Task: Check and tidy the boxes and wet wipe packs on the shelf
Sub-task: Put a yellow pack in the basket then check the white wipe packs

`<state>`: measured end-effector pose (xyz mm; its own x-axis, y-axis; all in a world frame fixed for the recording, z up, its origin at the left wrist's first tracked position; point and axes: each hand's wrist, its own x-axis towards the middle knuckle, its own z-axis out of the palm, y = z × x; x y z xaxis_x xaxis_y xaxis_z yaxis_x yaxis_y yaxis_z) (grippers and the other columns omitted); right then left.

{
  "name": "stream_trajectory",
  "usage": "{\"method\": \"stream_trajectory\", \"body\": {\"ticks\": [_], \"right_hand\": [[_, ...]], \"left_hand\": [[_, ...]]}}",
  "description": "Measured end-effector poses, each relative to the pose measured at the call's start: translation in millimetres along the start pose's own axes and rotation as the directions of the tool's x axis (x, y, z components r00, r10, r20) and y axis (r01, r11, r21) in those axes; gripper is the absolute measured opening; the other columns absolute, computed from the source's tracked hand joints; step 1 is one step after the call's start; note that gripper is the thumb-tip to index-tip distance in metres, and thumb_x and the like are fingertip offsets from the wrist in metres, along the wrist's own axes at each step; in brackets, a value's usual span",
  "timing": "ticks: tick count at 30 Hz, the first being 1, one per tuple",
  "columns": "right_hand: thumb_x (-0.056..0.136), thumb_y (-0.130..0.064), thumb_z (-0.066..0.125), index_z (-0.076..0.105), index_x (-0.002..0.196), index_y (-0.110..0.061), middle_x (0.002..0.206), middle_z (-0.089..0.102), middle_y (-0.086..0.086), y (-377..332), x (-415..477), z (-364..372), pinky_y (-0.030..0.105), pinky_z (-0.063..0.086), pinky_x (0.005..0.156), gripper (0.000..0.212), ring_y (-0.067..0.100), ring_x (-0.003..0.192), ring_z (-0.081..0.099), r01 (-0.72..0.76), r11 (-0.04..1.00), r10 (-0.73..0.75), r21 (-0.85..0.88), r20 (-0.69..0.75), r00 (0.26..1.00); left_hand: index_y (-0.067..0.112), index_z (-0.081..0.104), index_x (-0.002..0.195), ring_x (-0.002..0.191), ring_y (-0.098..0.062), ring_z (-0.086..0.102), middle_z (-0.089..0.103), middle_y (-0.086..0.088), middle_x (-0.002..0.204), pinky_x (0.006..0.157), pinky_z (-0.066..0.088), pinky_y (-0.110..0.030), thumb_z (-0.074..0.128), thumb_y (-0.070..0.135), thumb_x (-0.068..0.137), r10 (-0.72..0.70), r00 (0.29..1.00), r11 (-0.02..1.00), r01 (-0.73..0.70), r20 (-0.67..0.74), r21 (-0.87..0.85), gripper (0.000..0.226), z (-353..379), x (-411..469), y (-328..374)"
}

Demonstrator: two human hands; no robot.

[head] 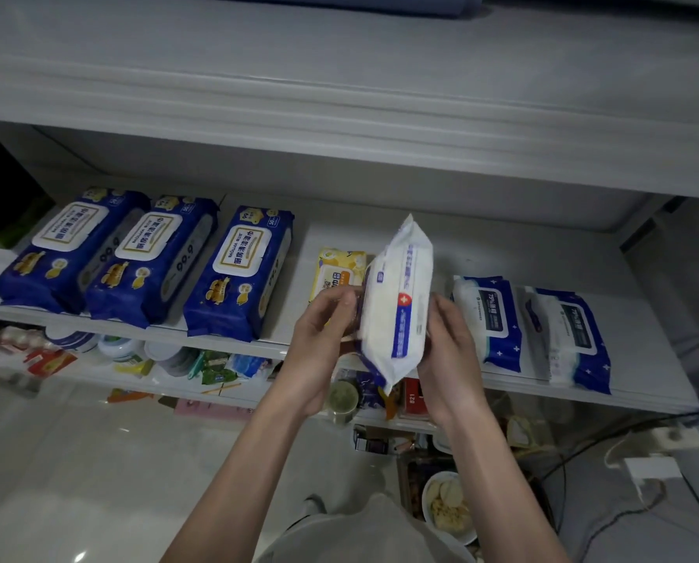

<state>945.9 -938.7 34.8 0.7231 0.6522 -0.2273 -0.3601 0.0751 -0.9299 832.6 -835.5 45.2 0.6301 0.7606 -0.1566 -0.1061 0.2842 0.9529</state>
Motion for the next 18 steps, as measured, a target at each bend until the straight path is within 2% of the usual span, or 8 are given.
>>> {"method": "stream_trajectory", "body": {"ticks": [5,12,18], "right_hand": [[0.105,-0.029,0.054,0.067,0.135,-0.024,0.131,0.073,-0.001,-12,5,2,0.041,0.053,0.103,0.033,0.020,0.123,0.068,0.007,0.998,-0.011,0.057,0.067,0.998],[0.109,-0.033,0.049,0.069,0.128,-0.025,0.120,0.078,-0.007,-18,9,10,0.034,0.053,0.104,0.028,0.007,0.114,0.071,0.001,1.000,-0.002,0.003,0.035,0.999],[0.110,-0.031,0.049,0.071,0.122,-0.024,0.114,0.080,-0.006,-19,13,13,0.032,0.054,0.101,0.026,0.007,0.107,0.073,0.000,1.000,0.000,-0.017,0.023,1.000]], "left_hand": [[0.017,0.062,0.135,0.114,-0.026,0.069,0.071,-0.006,0.125,0.096,0.057,-0.040,0.058,0.020,0.101,-0.078,0.997,0.996,0.079,0.013,-0.041,0.034,6,7,3],[0.011,0.064,0.132,0.116,-0.024,0.069,0.074,-0.007,0.121,0.104,0.053,-0.039,0.061,0.021,0.100,-0.161,0.987,0.983,0.160,-0.010,-0.085,0.034,10,20,4],[0.007,0.065,0.131,0.117,-0.027,0.067,0.074,-0.009,0.121,0.103,0.052,-0.038,0.059,0.021,0.101,-0.158,0.987,0.982,0.158,0.009,-0.105,0.033,11,22,5]]}}
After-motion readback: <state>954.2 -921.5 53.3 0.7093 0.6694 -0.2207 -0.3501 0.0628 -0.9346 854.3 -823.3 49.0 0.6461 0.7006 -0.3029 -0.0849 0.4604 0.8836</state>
